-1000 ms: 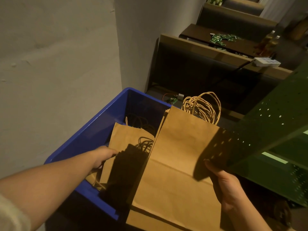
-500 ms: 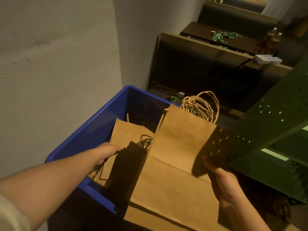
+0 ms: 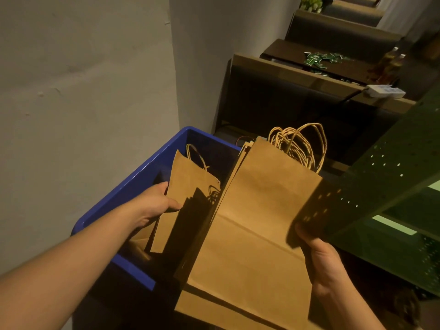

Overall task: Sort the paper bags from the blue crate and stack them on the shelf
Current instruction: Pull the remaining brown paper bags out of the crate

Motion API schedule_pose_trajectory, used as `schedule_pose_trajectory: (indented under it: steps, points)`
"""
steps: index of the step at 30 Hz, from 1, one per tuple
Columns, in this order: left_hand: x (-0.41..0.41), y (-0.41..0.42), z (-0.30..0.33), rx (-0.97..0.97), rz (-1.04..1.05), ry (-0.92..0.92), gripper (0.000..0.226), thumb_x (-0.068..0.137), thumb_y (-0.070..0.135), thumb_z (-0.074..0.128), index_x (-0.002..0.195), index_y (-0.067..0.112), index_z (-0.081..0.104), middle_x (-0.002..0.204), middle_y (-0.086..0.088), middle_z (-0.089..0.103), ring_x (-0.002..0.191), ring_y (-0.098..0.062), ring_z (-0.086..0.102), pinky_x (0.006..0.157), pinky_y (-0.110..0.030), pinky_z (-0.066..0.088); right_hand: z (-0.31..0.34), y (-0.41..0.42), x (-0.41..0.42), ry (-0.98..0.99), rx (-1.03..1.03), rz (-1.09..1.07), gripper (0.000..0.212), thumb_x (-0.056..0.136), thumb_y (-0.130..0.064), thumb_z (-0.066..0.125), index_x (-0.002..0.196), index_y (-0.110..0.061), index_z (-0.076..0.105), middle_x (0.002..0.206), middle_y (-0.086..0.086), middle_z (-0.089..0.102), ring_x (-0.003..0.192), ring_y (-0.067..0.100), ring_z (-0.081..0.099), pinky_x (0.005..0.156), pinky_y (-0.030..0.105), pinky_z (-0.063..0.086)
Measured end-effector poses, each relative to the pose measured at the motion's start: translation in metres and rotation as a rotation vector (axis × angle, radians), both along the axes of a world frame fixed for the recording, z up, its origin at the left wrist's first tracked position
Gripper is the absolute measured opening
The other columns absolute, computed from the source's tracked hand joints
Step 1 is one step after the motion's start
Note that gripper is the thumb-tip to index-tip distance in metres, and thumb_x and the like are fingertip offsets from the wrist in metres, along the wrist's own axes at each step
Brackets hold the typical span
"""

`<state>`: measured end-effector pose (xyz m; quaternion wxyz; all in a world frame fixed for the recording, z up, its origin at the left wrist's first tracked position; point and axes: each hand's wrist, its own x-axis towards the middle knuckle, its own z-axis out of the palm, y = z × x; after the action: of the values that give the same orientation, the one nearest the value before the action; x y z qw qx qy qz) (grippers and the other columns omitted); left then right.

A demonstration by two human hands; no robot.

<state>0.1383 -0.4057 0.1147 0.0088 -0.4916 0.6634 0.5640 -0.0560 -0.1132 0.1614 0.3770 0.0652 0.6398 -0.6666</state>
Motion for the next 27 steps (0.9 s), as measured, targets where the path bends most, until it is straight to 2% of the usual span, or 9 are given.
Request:
schedule_pose_trajectory:
  steps: [5, 7, 10, 13, 16, 19, 22, 25, 27]
  points:
    - [0.018, 0.014, 0.044, 0.051, 0.041, 0.198, 0.029, 0.097, 0.025, 0.067, 0.123, 0.035, 0.060, 0.106, 0.000, 0.077, 0.099, -0.021, 0.074, 0.087, -0.043, 0.056, 0.010, -0.006, 0.002, 0.085, -0.114, 0.023, 0.006, 0.088, -0.010, 0.067, 0.087, -0.011, 0.061, 0.080, 0.004, 0.053, 0.074, 0.017, 0.048, 0.072, 0.032, 0.040]
    - [0.023, 0.019, 0.061, 0.041, 0.076, 0.276, 0.023, 0.100, 0.032, 0.061, 0.123, 0.034, 0.060, 0.103, 0.001, 0.079, 0.094, -0.020, 0.076, 0.086, -0.044, 0.056, 0.016, -0.009, 0.003, 0.004, -0.141, 0.069, 0.029, 0.071, -0.018, 0.083, 0.090, -0.009, 0.063, 0.082, 0.008, 0.058, 0.077, 0.023, 0.055, 0.075, 0.039, 0.048]
    - [0.028, 0.021, 0.086, 0.016, 0.134, 0.404, 0.031, 0.099, 0.021, 0.064, 0.129, 0.026, 0.059, 0.106, -0.003, 0.079, 0.096, -0.024, 0.077, 0.091, -0.051, 0.057, 0.024, -0.013, 0.003, -0.013, -0.144, 0.125, 0.069, 0.042, -0.037, 0.098, 0.097, -0.005, 0.071, 0.089, 0.015, 0.071, 0.085, 0.035, 0.068, 0.087, 0.049, 0.052]
    - [0.035, 0.021, 0.109, 0.019, 0.127, 0.512, 0.048, 0.088, 0.010, 0.072, 0.132, 0.023, 0.057, 0.113, -0.007, 0.077, 0.105, -0.029, 0.075, 0.100, -0.058, 0.053, 0.037, -0.023, 0.007, 0.030, -0.234, 0.173, 0.062, 0.062, -0.031, 0.090, 0.116, -0.011, 0.067, 0.105, 0.011, 0.076, 0.097, 0.032, 0.073, 0.096, 0.051, 0.050]
    - [0.040, 0.026, 0.126, 0.004, 0.098, 0.584, 0.060, 0.078, 0.013, 0.078, 0.134, 0.022, 0.060, 0.123, -0.007, 0.074, 0.118, -0.028, 0.069, 0.109, -0.058, 0.047, 0.047, -0.033, 0.008, 0.151, -0.306, 0.171, 0.085, 0.059, -0.035, 0.089, 0.135, -0.020, 0.055, 0.128, 0.007, 0.069, 0.117, 0.028, 0.066, 0.111, 0.047, 0.042]
    - [0.044, 0.026, 0.131, 0.067, 0.113, 0.691, 0.088, 0.060, 0.030, 0.098, 0.137, 0.012, 0.060, 0.130, -0.014, 0.070, 0.125, -0.033, 0.065, 0.112, -0.059, 0.042, 0.057, -0.038, 0.008, 0.223, -0.359, 0.220, 0.065, 0.073, -0.021, 0.080, 0.134, -0.018, 0.056, 0.117, 0.002, 0.075, 0.111, 0.024, 0.070, 0.100, 0.039, 0.048]
    - [0.045, 0.029, 0.130, 0.059, 0.155, 0.695, 0.121, 0.040, 0.046, 0.104, 0.142, 0.005, 0.053, 0.139, -0.018, 0.063, 0.134, -0.036, 0.057, 0.117, -0.062, 0.036, 0.059, -0.037, 0.003, 0.205, -0.381, 0.246, 0.068, 0.072, -0.024, 0.080, 0.135, -0.016, 0.056, 0.122, 0.007, 0.073, 0.119, 0.034, 0.065, 0.109, 0.052, 0.044]
    - [0.040, 0.040, 0.124, 0.036, 0.162, 0.671, 0.120, 0.045, 0.047, 0.102, 0.140, -0.001, 0.047, 0.142, -0.022, 0.057, 0.133, -0.035, 0.055, 0.115, -0.053, 0.042, 0.061, -0.034, 0.003, 0.178, -0.370, 0.237, 0.067, 0.069, -0.028, 0.077, 0.132, -0.019, 0.058, 0.121, 0.007, 0.073, 0.117, 0.033, 0.066, 0.112, 0.055, 0.041]
    - [0.036, 0.050, 0.118, 0.065, 0.154, 0.681, 0.113, 0.051, 0.049, 0.100, 0.141, 0.005, 0.048, 0.142, -0.018, 0.058, 0.135, -0.034, 0.054, 0.115, -0.053, 0.042, 0.059, -0.031, 0.005, 0.157, -0.334, 0.215, 0.075, 0.064, -0.029, 0.083, 0.133, -0.017, 0.057, 0.115, 0.003, 0.075, 0.108, 0.025, 0.070, 0.102, 0.044, 0.049]
